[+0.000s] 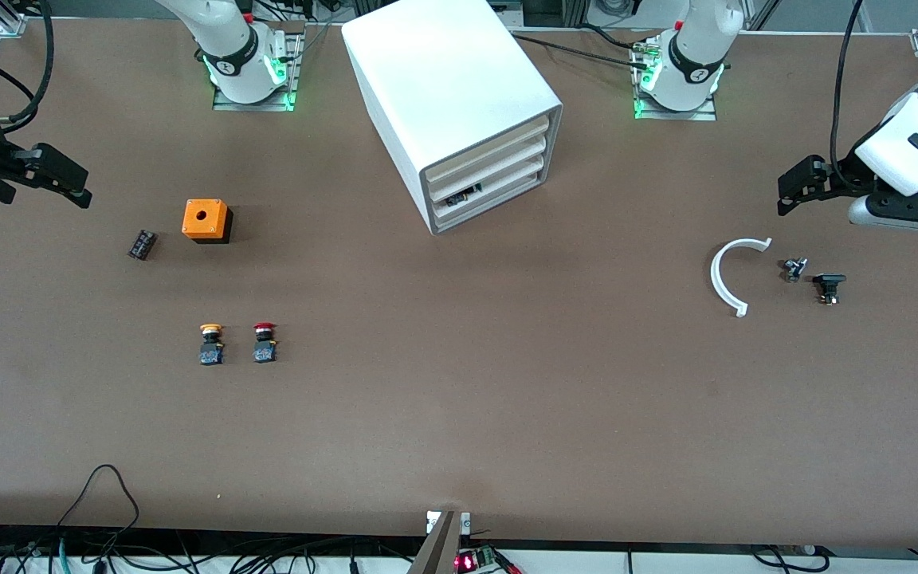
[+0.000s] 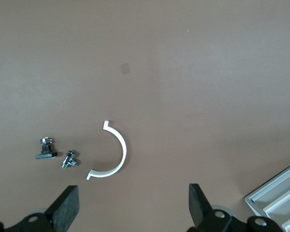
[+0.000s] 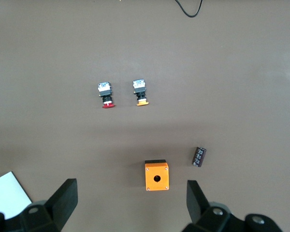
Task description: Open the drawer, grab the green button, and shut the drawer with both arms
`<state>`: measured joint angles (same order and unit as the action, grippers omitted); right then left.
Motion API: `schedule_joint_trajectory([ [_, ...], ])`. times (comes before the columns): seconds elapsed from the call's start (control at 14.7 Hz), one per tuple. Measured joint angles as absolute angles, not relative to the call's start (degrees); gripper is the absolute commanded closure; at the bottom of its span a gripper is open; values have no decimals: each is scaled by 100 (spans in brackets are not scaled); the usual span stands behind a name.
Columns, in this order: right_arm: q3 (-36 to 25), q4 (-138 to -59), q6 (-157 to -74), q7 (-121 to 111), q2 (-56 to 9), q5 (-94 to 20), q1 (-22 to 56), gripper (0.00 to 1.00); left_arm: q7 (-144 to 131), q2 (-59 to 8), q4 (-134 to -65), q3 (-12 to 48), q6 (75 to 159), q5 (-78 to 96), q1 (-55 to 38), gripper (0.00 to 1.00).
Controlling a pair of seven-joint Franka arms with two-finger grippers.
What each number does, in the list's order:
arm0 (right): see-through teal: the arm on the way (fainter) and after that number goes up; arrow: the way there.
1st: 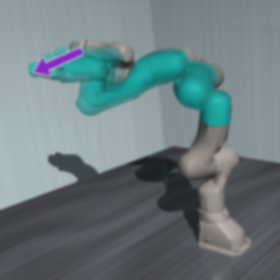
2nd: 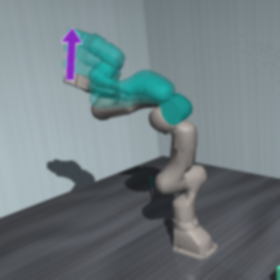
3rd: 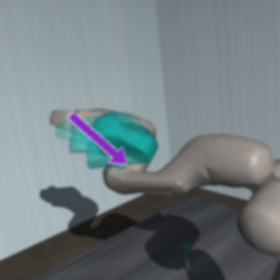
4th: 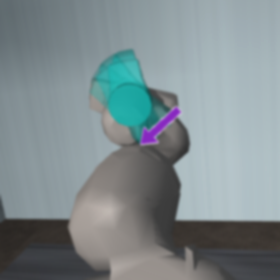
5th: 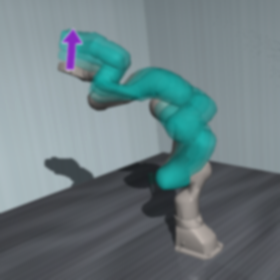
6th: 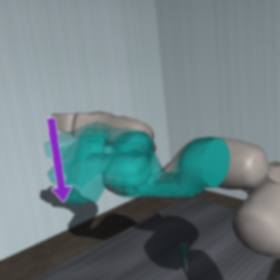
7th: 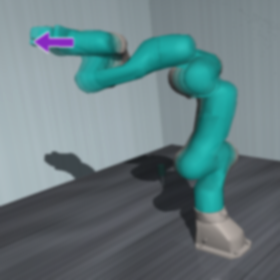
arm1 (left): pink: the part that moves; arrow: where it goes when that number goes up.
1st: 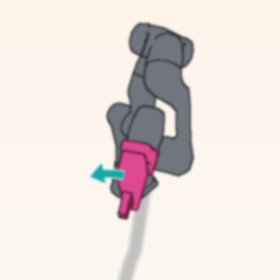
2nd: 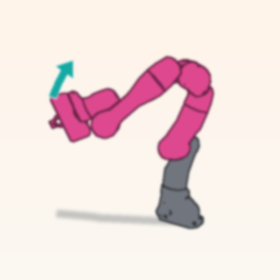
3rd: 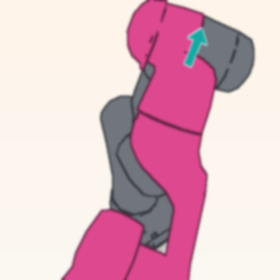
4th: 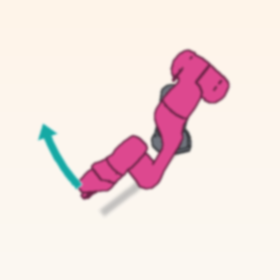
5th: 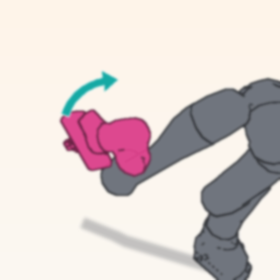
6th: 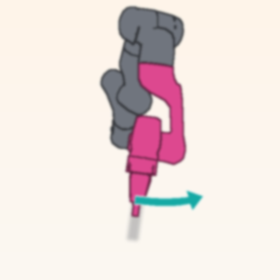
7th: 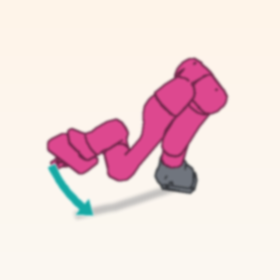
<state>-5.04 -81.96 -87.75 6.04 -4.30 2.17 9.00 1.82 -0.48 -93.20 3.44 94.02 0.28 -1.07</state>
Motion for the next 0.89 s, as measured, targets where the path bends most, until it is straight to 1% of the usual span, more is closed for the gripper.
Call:
schedule_joint_trajectory([
  [0.55,-508,-8193,-8816,612,-458,217,892,0,182,-48,-9320,352,9387,28,-110,0],
  [0.68,-522,-8164,-8959,610,-505,217,885,0,182,-48,-9320,352,9260,28,-110,0],
  [0.89,-516,-8149,-8974,610,-635,215,907,0,182,-49,-9320,363,8809,224,-116,0],
])
